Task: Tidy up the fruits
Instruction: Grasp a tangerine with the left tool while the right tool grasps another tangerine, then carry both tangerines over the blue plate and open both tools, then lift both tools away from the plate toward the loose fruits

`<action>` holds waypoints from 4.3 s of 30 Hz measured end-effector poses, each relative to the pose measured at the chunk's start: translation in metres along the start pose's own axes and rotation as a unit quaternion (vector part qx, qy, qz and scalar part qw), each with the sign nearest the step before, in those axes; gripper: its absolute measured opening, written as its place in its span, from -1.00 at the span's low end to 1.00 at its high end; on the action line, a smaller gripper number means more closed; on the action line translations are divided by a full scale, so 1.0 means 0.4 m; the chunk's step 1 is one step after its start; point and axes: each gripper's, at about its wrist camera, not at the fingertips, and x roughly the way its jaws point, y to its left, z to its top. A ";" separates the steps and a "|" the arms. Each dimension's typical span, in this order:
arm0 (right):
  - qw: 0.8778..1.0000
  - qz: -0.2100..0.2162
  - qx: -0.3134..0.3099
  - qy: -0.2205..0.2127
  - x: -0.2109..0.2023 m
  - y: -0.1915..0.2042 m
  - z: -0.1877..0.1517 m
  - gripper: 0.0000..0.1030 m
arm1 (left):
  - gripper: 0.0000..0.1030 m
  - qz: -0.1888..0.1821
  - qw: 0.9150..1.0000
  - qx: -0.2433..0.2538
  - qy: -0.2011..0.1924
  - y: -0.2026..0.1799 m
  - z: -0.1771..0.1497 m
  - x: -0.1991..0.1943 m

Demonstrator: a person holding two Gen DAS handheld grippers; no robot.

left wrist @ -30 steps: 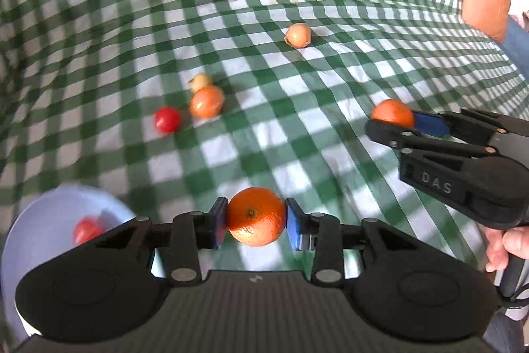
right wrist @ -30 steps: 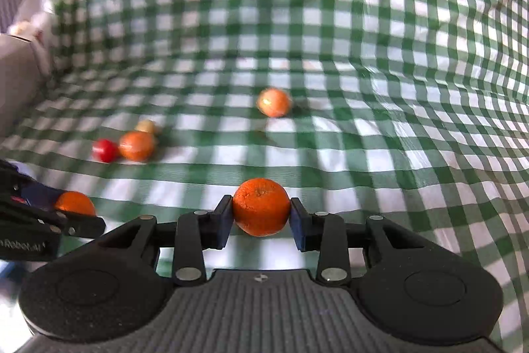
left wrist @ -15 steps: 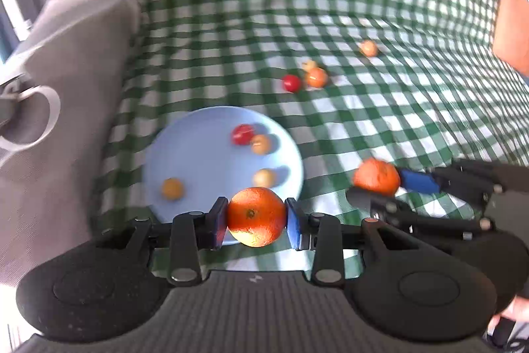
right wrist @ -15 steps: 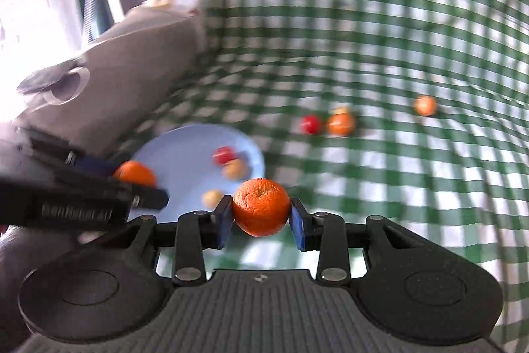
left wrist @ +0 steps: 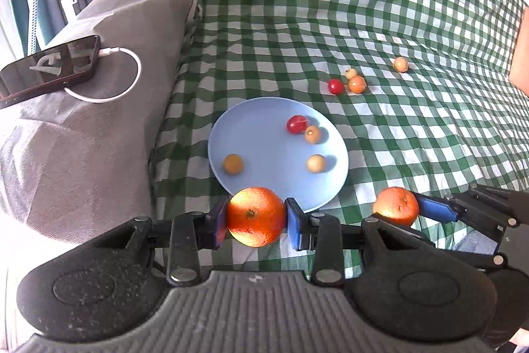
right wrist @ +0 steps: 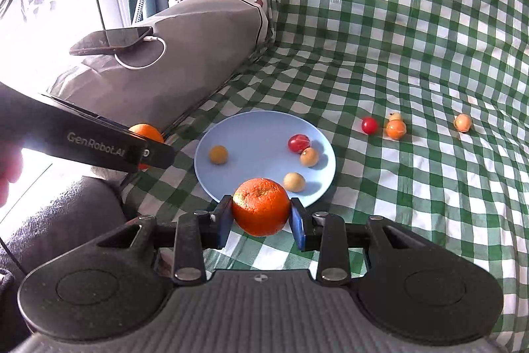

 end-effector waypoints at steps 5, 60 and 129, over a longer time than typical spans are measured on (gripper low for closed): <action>1.000 0.002 -0.009 0.005 0.001 0.000 -0.004 -0.27 | -0.21 -0.001 1.000 -0.014 -0.002 0.006 0.008 0.013; 0.996 0.010 -0.007 0.086 0.297 -0.068 0.078 0.79 | 0.99 0.050 0.996 0.030 0.068 -0.012 0.167 0.306; 0.986 -0.126 0.111 -0.022 -0.007 -0.261 0.011 0.99 | 1.00 0.058 0.997 0.049 0.019 -0.181 0.211 0.131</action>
